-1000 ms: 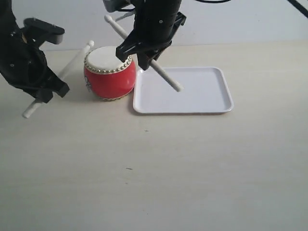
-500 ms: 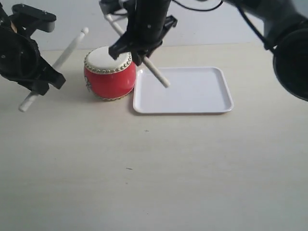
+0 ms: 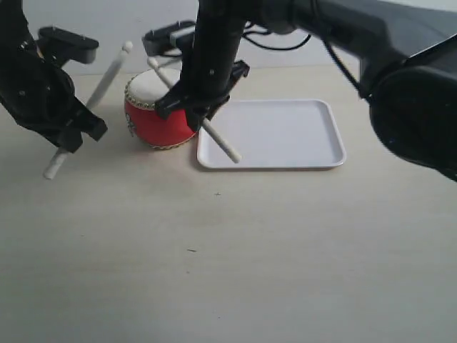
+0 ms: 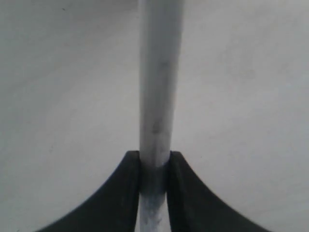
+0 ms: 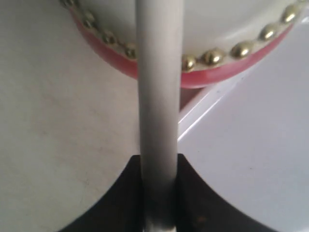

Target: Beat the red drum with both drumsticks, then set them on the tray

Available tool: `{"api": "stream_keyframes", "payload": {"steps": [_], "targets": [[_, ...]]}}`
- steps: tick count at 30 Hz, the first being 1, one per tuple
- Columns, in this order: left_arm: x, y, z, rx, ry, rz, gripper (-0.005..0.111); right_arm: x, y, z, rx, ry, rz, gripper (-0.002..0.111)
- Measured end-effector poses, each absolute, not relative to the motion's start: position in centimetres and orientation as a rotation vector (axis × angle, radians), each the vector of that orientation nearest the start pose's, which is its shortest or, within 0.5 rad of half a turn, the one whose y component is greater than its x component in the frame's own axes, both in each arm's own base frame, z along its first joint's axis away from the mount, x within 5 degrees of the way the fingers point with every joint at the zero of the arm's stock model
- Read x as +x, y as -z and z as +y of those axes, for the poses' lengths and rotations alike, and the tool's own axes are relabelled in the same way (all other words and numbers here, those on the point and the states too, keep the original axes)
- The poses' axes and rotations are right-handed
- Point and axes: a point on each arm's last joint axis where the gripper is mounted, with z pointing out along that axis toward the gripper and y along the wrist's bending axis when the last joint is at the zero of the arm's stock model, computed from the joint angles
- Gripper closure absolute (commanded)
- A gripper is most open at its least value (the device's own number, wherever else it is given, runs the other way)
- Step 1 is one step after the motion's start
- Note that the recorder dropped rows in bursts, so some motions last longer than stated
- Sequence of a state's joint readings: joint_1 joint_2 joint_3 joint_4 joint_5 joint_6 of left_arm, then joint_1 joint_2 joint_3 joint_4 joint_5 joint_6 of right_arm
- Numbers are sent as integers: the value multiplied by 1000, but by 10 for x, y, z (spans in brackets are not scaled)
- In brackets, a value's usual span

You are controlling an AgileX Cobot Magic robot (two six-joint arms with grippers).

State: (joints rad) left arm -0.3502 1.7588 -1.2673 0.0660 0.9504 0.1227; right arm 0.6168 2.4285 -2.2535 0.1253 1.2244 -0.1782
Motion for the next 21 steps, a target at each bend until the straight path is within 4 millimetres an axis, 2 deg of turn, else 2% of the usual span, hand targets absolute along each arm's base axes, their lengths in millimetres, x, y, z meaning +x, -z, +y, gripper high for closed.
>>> {"api": "stream_keyframes", "payload": {"steps": [1,2,5,7,8,11,14,17,19,21], "targets": [[324,-246,-113,706,-39,2781,107,414,-169,307,-1099,-245,2741,108],[318,-259,-111,695,-34,2747,107,415,-160,307,-1099,-240,2760,108],[313,-268,-109,678,-26,2715,107,414,-171,307,-1057,-250,2757,108],[313,-256,-109,679,-23,2711,107,411,-202,304,-1028,-266,2704,108],[315,-244,-110,682,-23,2720,107,406,-232,301,-1012,-282,2649,108],[320,-223,-112,690,-25,2748,107,397,-277,294,-986,-307,2559,108],[327,-197,-115,708,-32,2802,107,387,-312,287,-966,-325,2491,108],[332,-173,-117,741,-44,2860,107,380,-333,282,-953,-336,2448,108],[339,-160,-119,764,-54,2903,107,377,-339,281,-950,-339,2437,108],[346,-158,-122,789,-65,2942,107,377,-339,280,-951,-339,2438,108]]}}
